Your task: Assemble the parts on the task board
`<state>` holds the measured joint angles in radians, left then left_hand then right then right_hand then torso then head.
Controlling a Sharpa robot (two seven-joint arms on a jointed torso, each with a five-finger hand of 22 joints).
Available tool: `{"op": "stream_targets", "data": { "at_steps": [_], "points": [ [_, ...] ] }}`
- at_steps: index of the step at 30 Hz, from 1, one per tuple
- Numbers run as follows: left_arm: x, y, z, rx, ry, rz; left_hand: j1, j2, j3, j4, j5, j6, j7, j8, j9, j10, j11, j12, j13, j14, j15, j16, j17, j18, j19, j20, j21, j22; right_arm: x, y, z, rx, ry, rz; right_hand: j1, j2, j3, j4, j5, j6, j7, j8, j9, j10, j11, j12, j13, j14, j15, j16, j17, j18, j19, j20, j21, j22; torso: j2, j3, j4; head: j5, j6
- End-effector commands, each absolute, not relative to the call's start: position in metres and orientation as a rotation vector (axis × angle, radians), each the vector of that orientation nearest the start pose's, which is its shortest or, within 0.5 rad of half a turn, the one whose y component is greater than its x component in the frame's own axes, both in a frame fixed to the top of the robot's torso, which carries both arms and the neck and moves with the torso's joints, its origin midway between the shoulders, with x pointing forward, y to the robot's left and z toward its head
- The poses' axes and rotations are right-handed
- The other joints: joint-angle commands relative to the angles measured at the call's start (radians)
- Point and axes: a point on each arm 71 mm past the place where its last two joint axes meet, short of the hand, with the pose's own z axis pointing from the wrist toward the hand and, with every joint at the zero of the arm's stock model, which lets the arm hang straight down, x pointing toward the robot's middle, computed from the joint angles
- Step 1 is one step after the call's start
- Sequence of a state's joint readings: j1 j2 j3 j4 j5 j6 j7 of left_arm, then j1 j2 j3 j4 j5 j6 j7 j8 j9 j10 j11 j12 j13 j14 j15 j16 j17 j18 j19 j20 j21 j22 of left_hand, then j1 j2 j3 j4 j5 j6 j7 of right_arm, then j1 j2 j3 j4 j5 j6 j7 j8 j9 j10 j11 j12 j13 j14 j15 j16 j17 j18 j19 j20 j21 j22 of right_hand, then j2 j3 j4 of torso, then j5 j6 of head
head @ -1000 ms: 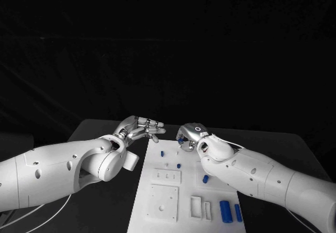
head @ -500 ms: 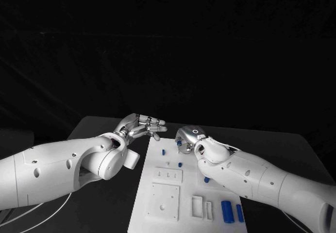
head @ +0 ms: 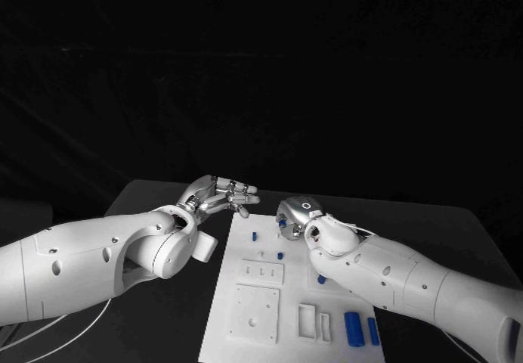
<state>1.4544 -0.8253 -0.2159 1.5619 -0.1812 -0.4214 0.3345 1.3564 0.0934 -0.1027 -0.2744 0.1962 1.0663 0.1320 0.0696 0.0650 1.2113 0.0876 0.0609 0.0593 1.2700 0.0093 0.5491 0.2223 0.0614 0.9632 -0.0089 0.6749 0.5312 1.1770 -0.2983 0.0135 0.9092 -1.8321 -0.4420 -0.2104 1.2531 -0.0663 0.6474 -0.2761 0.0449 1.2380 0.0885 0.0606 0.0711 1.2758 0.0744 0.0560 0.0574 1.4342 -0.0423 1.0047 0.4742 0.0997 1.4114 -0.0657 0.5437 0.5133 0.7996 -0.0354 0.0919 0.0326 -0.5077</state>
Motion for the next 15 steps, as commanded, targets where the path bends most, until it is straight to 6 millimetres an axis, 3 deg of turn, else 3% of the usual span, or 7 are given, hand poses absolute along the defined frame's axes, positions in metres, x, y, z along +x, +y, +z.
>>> {"op": "stream_targets", "data": {
  "at_steps": [1, 5, 15],
  "points": [
    [0.5006, 0.1925, -0.114, -0.748, 1.461, -1.404, 0.006, 0.005, -0.005, 0.001, -0.006, -0.004, -0.002, -0.004, 0.001, -0.007, -0.002, -0.002, 0.0, -0.006, 0.001, 0.004, -0.001, 0.012, 0.006, 0.0, -0.005, 0.001, 0.5701, -0.0873, -0.1981, -0.325, 1.413, 0.341, 0.008, -0.006, 0.01, 0.0, 0.007, 0.002, 0.002, 0.003, 0.001, 0.037, -0.034, 0.002, 0.003, -0.001, -0.003, -0.002, -0.001, 0.013, 0.003, -0.005, -0.007, 0.003, 0.001, 0.0002, 0.0002, -0.001, 0.002],
    [0.5006, 0.1927, -0.114, -0.748, 1.461, -1.403, 0.006, 0.005, -0.005, 0.001, -0.006, -0.004, -0.002, -0.004, 0.001, -0.007, -0.002, -0.002, 0.0, -0.006, 0.001, 0.004, -0.001, 0.012, 0.006, 0.0, -0.005, 0.001, 0.5707, -0.0889, -0.1985, -0.322, 1.412, 0.335, 0.007, -0.008, 0.013, 0.001, 0.007, 0.002, 0.002, 0.003, 0.001, 0.036, -0.033, 0.002, 0.003, -0.001, -0.003, -0.002, -0.002, 0.013, 0.003, -0.005, -0.007, 0.006, 0.002, -0.001, 0.0006, -0.003, 0.007],
    [0.5001, 0.1915, -0.1138, -0.744, 1.463, -1.405, 0.006, 0.005, -0.005, 0.001, -0.006, -0.004, -0.002, -0.004, 0.001, -0.007, -0.002, -0.002, 0.0, -0.006, 0.001, 0.004, -0.001, 0.012, 0.006, 0.0, -0.005, 0.001, 0.5709, -0.086, -0.2001, -0.321, 1.414, 0.344, 0.007, -0.011, 0.018, 0.005, 0.008, -0.021, 0.009, 0.002, -0.002, 0.006, -0.024, 0.002, 0.002, 0.0, 0.006, -0.001, -0.004, 0.018, 0.001, 0.003, -0.011, 0.016, 0.004, -0.0024, 0.0034, -0.004, 0.005]
  ]
}}
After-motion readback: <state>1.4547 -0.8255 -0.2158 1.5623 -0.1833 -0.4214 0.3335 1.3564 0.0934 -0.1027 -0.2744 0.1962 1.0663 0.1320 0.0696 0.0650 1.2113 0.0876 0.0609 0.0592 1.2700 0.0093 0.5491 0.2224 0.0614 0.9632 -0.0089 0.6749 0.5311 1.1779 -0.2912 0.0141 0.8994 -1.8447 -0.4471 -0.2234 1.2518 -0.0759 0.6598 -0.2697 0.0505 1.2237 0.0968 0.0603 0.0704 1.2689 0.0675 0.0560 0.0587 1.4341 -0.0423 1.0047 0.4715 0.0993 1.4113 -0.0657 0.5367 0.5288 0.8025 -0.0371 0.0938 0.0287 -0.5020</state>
